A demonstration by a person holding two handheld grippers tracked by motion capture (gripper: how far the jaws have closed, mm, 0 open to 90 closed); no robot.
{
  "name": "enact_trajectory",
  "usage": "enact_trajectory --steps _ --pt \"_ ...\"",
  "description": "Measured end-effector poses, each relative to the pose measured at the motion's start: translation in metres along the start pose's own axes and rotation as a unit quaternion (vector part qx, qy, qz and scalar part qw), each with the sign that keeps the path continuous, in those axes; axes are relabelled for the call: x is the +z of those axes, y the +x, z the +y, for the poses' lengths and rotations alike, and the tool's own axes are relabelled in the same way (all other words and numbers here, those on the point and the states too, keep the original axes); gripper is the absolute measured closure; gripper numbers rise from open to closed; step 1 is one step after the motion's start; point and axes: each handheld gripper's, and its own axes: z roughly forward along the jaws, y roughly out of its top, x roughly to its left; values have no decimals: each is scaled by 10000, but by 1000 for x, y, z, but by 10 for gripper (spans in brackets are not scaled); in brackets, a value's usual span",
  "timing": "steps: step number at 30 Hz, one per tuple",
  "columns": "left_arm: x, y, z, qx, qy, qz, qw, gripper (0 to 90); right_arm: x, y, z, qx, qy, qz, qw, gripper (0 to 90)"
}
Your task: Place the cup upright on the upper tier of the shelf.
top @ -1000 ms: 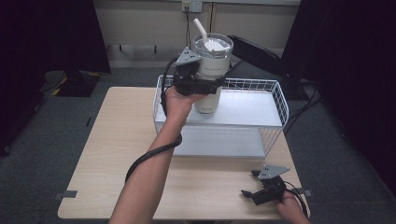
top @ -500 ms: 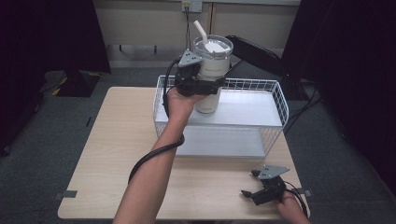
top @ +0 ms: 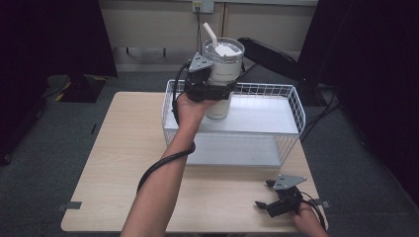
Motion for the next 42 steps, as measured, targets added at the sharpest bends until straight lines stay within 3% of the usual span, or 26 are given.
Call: enact_trajectory --steps 42 --pt "9 2 -7 -15 -143 180 9997 94 0 0 0 2 -4 3 10000 106"
